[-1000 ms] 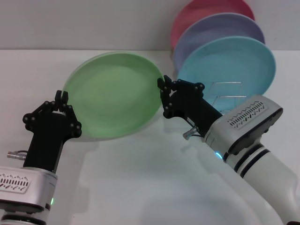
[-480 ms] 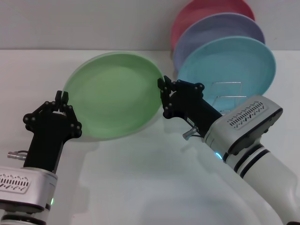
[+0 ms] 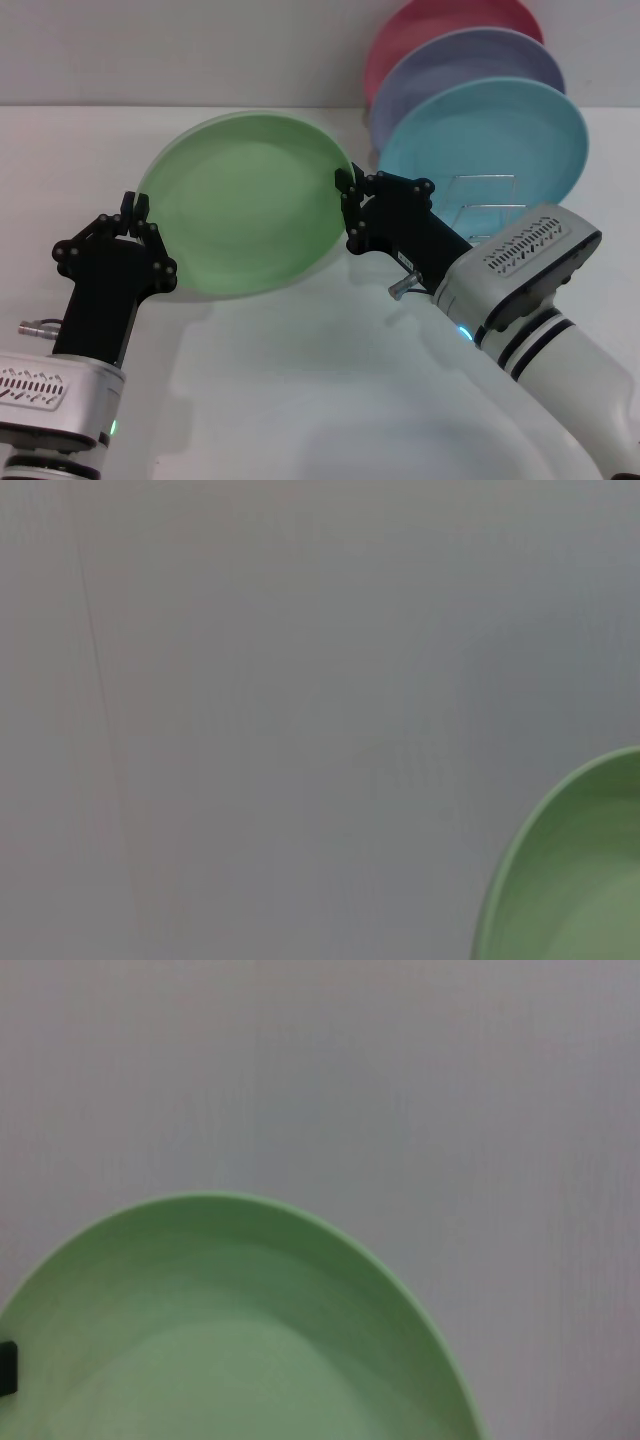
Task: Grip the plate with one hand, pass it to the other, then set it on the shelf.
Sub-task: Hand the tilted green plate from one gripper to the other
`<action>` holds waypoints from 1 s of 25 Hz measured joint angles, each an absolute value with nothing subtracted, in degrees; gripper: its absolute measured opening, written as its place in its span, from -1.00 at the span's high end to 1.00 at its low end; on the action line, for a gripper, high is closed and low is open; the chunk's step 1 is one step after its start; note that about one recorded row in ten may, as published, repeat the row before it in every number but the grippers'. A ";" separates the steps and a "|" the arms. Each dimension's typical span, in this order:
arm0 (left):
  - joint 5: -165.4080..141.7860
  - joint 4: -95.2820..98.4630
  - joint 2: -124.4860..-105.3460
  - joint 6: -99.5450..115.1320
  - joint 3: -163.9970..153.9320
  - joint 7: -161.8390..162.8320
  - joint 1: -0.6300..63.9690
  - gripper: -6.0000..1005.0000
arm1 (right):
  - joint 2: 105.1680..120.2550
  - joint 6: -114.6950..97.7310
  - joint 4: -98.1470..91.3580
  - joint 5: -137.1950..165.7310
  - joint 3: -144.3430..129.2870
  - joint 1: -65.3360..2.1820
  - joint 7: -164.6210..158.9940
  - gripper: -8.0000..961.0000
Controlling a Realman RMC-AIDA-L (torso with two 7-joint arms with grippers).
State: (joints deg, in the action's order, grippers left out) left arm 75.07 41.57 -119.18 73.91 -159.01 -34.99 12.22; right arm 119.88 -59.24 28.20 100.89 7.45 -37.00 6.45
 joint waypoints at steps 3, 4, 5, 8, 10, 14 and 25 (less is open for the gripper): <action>75.07 41.57 -119.18 73.91 -159.01 -34.98 12.22 0.92 | 119.88 -59.23 28.21 100.89 7.46 -37.00 6.45 0.86; 75.06 41.57 -119.18 73.91 -159.01 -34.98 12.22 0.92 | 119.88 -59.23 28.22 100.89 7.46 -37.00 6.45 0.86; 75.06 41.57 -119.18 73.91 -159.01 -34.98 12.22 0.92 | 119.88 -59.23 28.22 100.89 7.47 -36.99 6.46 0.86; 75.05 41.57 -119.18 73.91 -158.99 -34.98 12.22 0.92 | 119.88 -59.23 28.22 100.89 7.47 -36.95 6.47 0.86; 75.05 41.53 -119.18 73.91 -158.99 -34.98 12.22 0.92 | 119.88 -59.23 28.22 100.89 7.47 -36.93 6.47 0.86; 75.05 41.26 -119.18 73.91 -158.99 -34.97 12.22 0.92 | 119.88 -59.23 28.21 100.89 7.47 -36.91 6.47 0.86; 75.05 41.04 -119.18 73.91 -158.99 -34.54 12.21 0.91 | 119.88 -59.23 28.21 100.89 7.47 -36.91 6.47 0.87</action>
